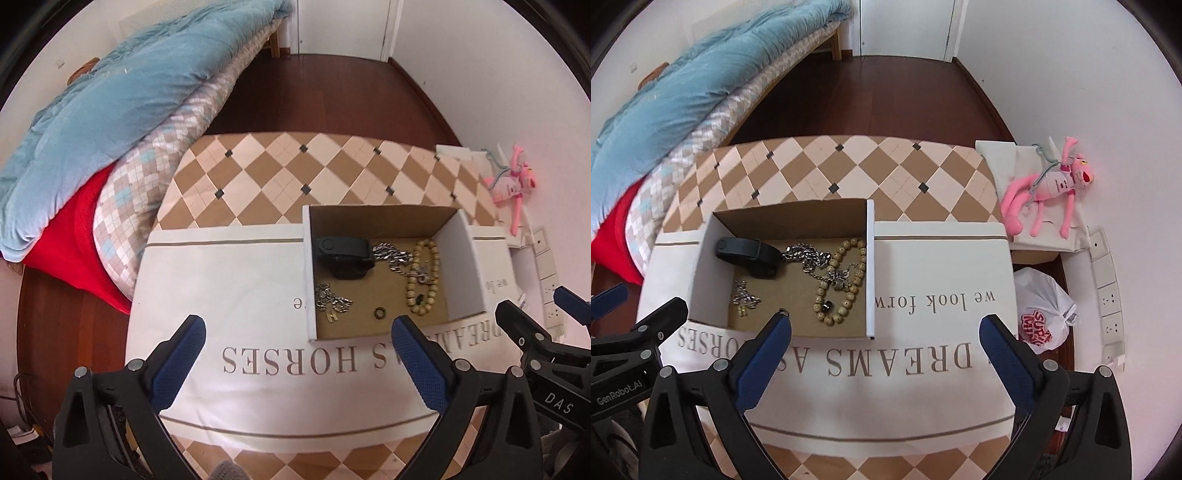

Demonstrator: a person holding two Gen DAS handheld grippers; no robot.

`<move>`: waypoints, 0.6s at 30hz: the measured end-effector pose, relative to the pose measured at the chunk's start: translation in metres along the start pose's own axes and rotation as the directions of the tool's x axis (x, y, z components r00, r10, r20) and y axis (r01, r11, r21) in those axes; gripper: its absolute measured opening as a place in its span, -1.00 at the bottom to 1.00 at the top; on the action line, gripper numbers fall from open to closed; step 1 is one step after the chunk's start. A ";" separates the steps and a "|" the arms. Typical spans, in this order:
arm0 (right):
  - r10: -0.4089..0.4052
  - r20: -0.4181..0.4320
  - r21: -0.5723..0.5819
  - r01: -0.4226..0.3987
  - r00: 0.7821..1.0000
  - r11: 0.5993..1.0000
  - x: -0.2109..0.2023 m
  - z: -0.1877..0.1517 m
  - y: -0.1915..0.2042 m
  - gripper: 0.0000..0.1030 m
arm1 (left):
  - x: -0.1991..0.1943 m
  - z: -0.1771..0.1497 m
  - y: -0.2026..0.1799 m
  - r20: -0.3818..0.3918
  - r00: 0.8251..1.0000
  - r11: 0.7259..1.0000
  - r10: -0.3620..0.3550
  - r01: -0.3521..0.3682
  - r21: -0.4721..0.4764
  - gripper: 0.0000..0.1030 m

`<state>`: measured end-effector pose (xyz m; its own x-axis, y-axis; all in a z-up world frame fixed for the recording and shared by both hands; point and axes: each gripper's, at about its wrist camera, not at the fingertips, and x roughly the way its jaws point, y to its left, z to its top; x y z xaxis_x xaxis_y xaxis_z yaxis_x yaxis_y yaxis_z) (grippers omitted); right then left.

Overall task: Organize jewelry
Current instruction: 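Lift both grippers out of the box and back away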

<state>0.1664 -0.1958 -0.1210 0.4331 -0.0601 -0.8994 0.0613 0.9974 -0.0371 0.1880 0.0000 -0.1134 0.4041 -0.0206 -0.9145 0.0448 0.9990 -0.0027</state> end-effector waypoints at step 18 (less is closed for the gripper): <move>-0.008 0.282 0.028 0.001 0.959 1.000 -0.185 -0.042 -0.010 1.00 | -0.165 -0.035 0.000 0.248 0.968 1.000 0.020 -0.016 -0.019 0.99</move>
<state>0.0483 -0.1935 0.0276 0.6689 -0.0770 -0.7393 0.0863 0.9959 -0.0256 0.0888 0.0047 0.0236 0.6192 -0.0098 -0.7852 0.0208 0.9998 0.0039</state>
